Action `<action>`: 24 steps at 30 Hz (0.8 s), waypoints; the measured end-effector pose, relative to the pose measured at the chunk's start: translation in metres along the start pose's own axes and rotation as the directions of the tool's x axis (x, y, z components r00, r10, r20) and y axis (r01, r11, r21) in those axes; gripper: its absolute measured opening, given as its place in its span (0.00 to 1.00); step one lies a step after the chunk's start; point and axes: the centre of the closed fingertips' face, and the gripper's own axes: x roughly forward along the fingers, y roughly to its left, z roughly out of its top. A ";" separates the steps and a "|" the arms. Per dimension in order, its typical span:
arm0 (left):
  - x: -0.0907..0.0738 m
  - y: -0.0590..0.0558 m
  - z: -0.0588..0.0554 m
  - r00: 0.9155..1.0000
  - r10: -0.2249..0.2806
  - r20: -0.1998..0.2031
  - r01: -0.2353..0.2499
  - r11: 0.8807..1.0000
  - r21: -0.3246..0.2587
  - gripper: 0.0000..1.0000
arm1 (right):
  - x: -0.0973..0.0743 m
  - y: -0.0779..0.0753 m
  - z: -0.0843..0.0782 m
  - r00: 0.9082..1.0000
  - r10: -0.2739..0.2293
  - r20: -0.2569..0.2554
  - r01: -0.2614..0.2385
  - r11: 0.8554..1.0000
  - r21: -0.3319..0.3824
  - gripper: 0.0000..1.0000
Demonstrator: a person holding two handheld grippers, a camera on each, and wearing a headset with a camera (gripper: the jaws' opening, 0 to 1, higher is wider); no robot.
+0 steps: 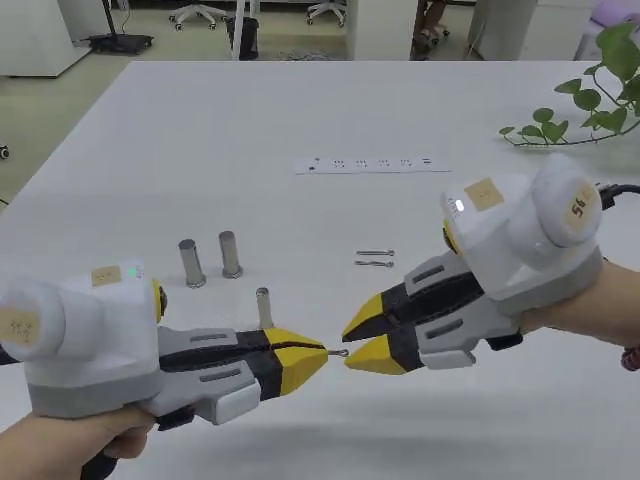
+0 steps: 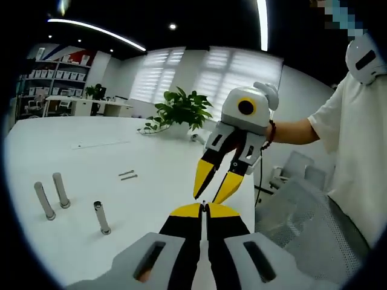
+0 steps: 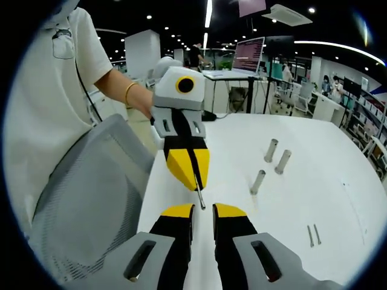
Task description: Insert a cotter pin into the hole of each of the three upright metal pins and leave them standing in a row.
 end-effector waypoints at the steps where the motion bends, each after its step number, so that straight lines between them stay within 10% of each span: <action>1: 0.000 -0.001 -0.001 1.000 -0.005 -0.004 0.005 1.000 0.004 0.00 | 0.001 0.002 0.000 1.000 0.010 0.001 -0.010 1.000 0.003 0.14; 24: 0.004 -0.013 -0.002 0.998 -0.064 -0.015 0.064 0.997 0.034 0.00 | 0.005 0.014 -0.001 0.997 0.076 0.003 -0.076 0.997 0.010 0.06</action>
